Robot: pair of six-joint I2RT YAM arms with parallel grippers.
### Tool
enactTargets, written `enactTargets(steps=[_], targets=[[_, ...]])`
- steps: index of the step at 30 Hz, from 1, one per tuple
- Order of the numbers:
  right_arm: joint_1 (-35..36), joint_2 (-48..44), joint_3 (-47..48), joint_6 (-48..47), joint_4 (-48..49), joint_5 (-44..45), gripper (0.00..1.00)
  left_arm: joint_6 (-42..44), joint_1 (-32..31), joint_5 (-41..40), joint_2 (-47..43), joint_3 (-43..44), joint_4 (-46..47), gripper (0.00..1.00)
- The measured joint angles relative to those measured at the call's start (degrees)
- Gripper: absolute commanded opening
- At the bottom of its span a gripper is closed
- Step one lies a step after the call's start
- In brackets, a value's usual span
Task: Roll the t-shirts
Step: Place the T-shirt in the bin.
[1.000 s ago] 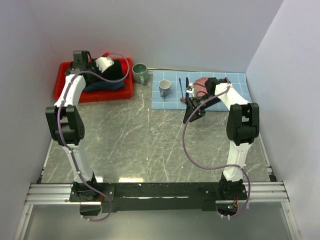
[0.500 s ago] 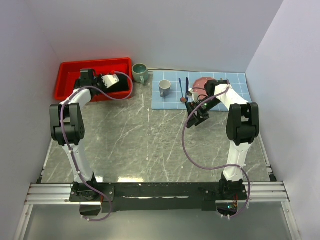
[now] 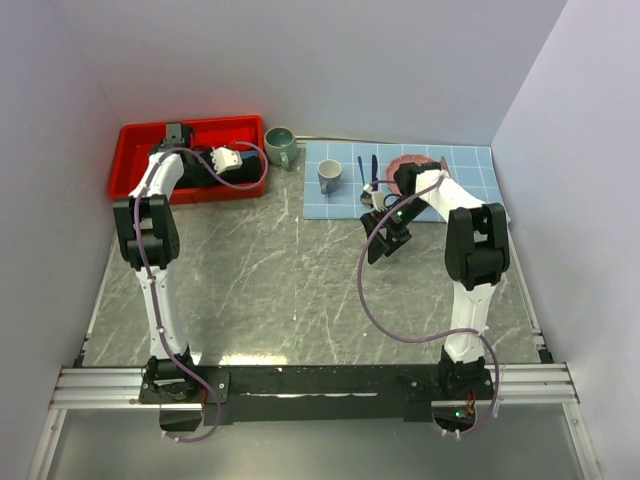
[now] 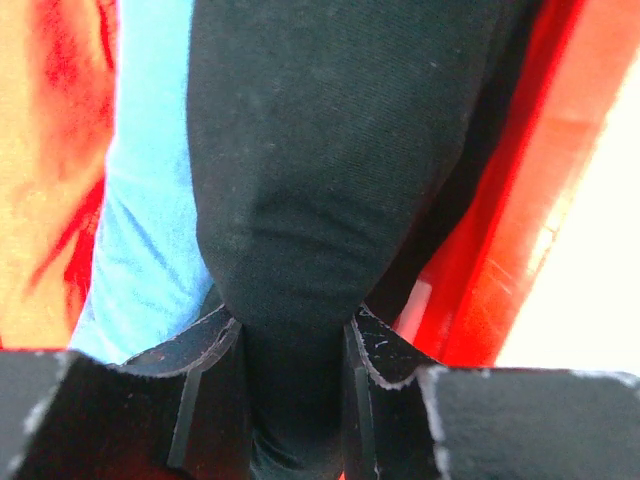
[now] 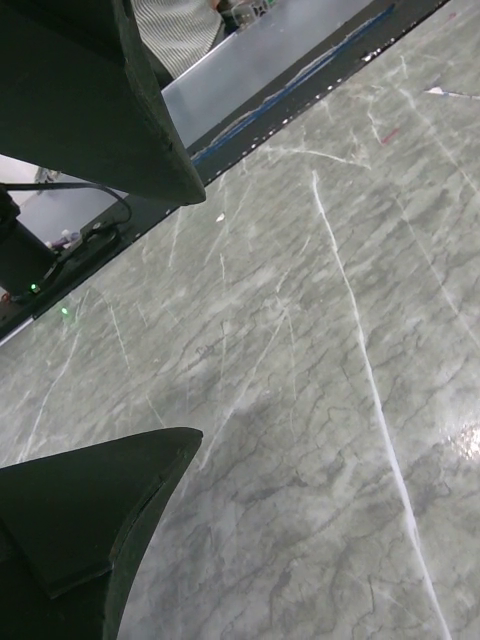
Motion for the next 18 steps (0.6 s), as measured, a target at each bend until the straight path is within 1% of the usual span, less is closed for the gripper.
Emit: enactTargets(steps=[2,5,6,8,9,11,12,14,15,17,18], targets=[[-0.02,0.70,0.26,0.02,0.09,0.09,1.00,1.79,-0.09,-0.28,0.26,1.05,-2.47,0.04],[-0.02,1.14,0.57,0.04,0.28,0.26,1.00,3.50,-0.46,-1.46,0.52,2.58,-6.01,0.07],[-0.02,1.14,0.59,0.04,0.24,0.24,1.00,3.74,-0.59,-1.81,0.66,2.82,-6.69,0.13],[-0.02,1.16,0.68,0.04,0.28,0.24,1.00,4.02,-0.72,-2.32,0.66,2.71,-6.75,0.21],[-0.02,1.20,0.74,0.04,0.26,0.24,1.00,4.02,-0.76,-2.38,0.57,2.16,-6.14,0.34],[-0.02,1.36,0.98,0.04,0.28,0.24,1.00,3.85,-0.74,-2.38,0.15,0.74,-4.28,0.41],[-0.02,1.40,1.11,0.04,0.24,0.28,1.00,3.50,-0.74,-2.36,0.11,0.52,-3.85,0.49],[-0.04,1.42,1.44,0.04,0.26,0.46,1.00,2.21,-0.74,-2.43,0.11,0.68,-3.34,0.56],[-0.07,1.42,1.64,0.04,0.22,0.48,1.00,1.25,-0.70,-2.43,0.13,1.18,-3.56,0.61],[-0.17,1.42,1.75,0.04,0.26,0.46,1.00,-0.33,-0.68,-2.40,0.13,1.57,-4.02,0.64],[-0.28,1.42,1.75,0.04,0.22,0.46,1.00,-1.25,-0.63,-2.40,0.11,1.62,-3.98,0.68]])
